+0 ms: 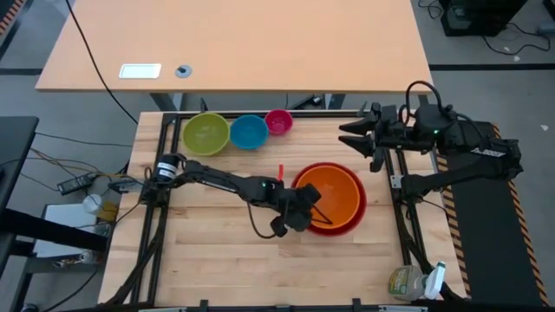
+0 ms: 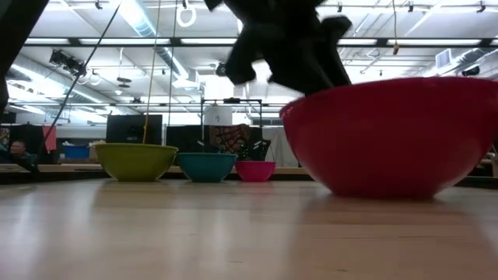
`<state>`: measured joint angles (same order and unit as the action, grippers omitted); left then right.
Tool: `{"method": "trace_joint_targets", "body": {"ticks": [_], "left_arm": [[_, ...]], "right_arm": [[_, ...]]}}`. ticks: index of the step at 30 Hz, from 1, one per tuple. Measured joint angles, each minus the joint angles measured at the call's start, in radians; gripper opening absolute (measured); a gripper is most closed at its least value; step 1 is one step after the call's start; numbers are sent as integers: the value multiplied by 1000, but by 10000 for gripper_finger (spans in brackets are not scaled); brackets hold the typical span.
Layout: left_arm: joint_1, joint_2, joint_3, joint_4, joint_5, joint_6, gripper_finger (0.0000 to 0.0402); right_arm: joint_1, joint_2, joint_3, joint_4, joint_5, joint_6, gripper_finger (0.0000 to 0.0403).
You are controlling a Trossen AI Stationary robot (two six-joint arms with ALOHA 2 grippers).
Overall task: Nest bowls inside each other
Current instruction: Stack the orange bowl on top of the red bowl, then stack the green bowl on top of the orange bowl
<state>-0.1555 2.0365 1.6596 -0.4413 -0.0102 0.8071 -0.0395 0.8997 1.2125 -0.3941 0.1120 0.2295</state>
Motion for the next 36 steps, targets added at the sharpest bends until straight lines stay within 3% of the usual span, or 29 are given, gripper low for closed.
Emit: {"method": "trace_joint_targets", "body": {"ticks": [10,13,17,21,27,32,36], "left_arm": [[41,-158,-33,-34,-81,-82,159],[48,-243,-166,24,-200,-117,159],[45,-403,-388,114,-342,-190,159],[66,-574,-543,56,-466,-347,159],[236,-731,-698,-113,-506,-603,160],[392,-730,-742,-227,-507,-761,160],[453,-702,-748,-296,-509,-794,160]], "right_arm": [[0,15,0,-23,3,-32,170],[4,15,-21,-49,6,-54,170],[21,14,-69,-72,87,-85,170],[44,15,-130,-69,142,-102,170],[71,17,-254,53,174,-110,170],[72,17,-298,85,186,-105,170],[72,17,-301,88,211,-103,170]]}}
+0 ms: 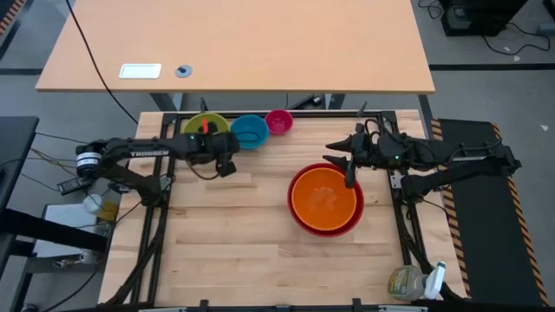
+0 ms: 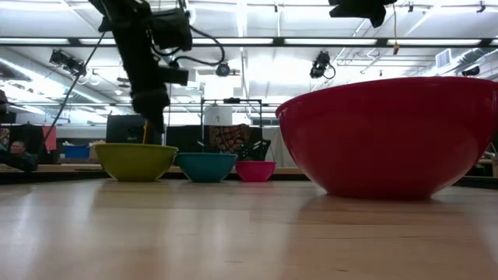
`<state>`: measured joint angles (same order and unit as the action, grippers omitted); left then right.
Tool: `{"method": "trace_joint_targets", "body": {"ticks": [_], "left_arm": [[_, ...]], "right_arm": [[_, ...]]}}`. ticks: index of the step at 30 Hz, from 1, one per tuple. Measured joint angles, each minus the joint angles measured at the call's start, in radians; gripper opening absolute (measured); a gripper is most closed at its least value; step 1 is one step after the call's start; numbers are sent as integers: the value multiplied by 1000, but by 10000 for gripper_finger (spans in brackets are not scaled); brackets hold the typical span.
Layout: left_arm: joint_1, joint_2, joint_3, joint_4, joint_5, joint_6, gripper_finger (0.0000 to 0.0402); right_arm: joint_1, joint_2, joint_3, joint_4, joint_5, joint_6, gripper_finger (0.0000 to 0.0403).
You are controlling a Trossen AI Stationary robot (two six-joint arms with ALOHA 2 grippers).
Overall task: Nest bowls inside each other
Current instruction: Stack the green bowl on top of the orange bowl
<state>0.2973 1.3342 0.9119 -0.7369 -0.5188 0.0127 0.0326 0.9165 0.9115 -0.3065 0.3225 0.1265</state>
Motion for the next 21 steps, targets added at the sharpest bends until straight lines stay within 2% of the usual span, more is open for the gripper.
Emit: {"method": "trace_joint_targets", "body": {"ticks": [7,10,14,16,18,21], "left_arm": [[36,50,0,-57,7,-40,169],[37,87,1,-68,-2,-69,195],[38,144,2,-110,-89,-117,244],[41,179,2,-124,-90,-127,258],[44,214,2,-124,-90,-129,261],[62,268,2,-126,-90,-116,243]], "right_arm": [[-1,0,0,22,0,-15,170],[-1,0,0,22,0,-16,170],[-3,0,0,25,0,-15,170],[-3,0,0,35,0,-15,170],[-3,0,0,46,0,-14,170],[-3,0,0,52,0,-9,170]]}}
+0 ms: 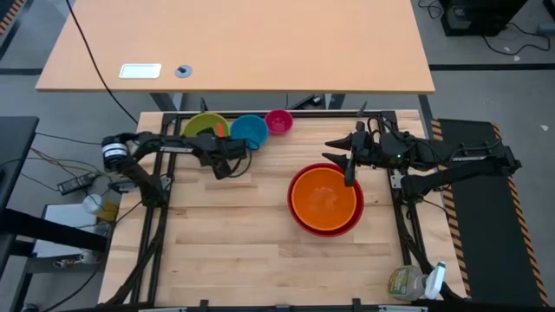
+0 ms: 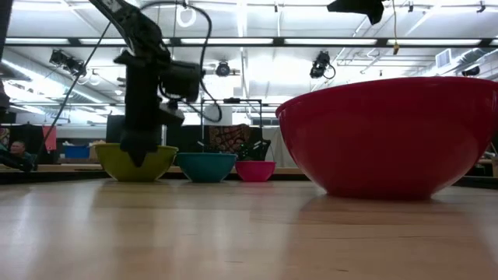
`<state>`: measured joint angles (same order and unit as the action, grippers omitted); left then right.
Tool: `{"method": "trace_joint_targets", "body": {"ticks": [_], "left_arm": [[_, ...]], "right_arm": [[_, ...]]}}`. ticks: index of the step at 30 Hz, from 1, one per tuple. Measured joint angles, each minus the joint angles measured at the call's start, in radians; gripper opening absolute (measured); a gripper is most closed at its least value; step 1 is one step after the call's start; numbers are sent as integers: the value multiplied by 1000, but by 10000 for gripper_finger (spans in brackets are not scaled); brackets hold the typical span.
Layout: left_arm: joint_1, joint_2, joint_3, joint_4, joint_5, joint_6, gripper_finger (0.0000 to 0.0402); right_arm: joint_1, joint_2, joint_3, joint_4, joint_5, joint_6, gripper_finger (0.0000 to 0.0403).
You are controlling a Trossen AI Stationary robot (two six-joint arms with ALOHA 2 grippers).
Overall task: Nest bowls inside each other
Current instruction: Stack the green bowl on top of the orange bowl
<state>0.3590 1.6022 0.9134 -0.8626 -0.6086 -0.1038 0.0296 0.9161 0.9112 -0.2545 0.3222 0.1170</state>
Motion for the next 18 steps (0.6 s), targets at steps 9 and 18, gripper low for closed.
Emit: {"method": "trace_joint_targets", "body": {"ticks": [9,18], "left_arm": [[25,54,0,-10,1,21,87],[27,51,58,-155,-102,16,9]], "right_arm": [[0,0,0,-1,-1,21,170],[0,0,0,10,-2,22,170]]}}
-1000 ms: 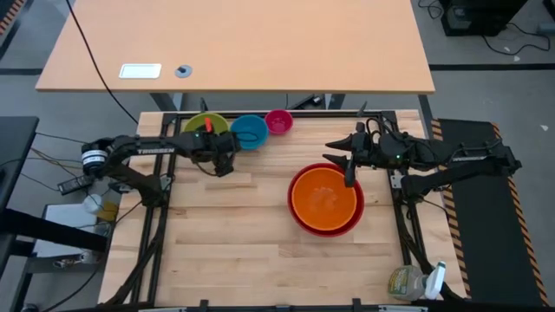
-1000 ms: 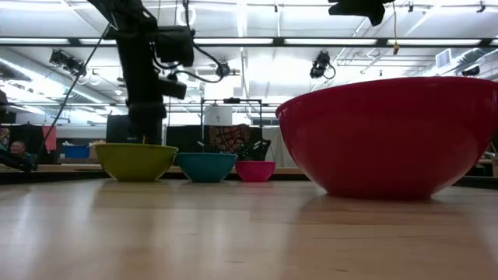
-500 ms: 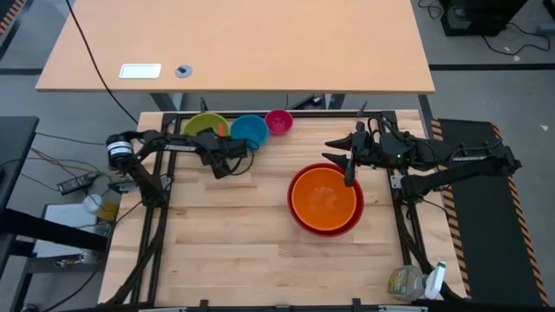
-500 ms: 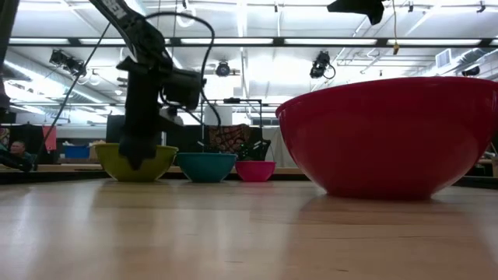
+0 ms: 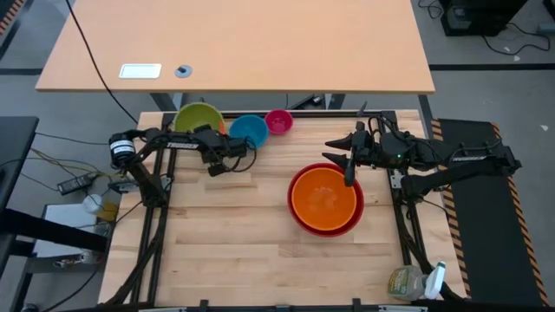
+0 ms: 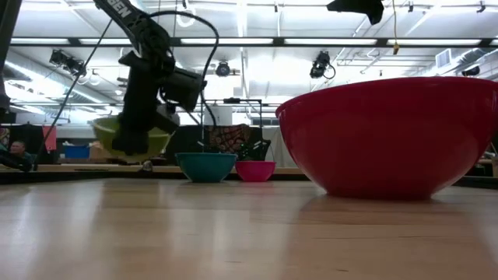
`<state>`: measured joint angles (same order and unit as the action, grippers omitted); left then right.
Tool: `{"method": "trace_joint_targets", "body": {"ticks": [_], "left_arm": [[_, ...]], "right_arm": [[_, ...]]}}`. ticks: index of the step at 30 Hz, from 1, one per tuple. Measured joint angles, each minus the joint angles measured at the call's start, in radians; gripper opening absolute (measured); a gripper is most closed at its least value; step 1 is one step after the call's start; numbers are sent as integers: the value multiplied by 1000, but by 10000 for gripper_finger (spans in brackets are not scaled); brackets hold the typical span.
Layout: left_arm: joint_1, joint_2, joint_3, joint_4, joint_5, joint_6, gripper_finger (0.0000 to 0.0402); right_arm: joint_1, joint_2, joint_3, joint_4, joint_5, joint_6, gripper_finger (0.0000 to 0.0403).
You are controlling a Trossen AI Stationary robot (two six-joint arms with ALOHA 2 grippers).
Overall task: Nest bowls inside each other
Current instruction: Stack the green bowl on top of the orange bowl
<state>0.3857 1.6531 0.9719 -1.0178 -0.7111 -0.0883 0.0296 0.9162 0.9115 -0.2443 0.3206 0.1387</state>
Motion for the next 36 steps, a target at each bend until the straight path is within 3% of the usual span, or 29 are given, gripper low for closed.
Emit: {"method": "trace_joint_targets", "body": {"ticks": [5,8,10,14,17,21,24,27,36], "left_arm": [[-92,0,107,40,-124,101,6],[-184,0,176,174,-172,305,6],[-247,-1,212,321,-147,483,6],[-354,-5,228,639,35,827,6],[-400,-14,228,756,261,1010,6],[-411,-12,227,825,628,1107,6],[-408,18,229,890,744,1121,6],[-407,88,287,830,765,1095,6],[-447,344,695,424,801,1045,6]], "right_arm": [[0,0,0,10,0,0,170],[-6,0,0,12,0,0,170],[-11,0,0,12,0,1,170],[-13,-6,0,-10,0,1,170],[-13,-17,0,-34,0,2,170],[-13,-32,0,-46,0,2,170],[-13,-39,0,-45,0,2,170],[-13,-41,0,-41,1,1,170],[-13,-54,0,-44,30,-3,170]]}}
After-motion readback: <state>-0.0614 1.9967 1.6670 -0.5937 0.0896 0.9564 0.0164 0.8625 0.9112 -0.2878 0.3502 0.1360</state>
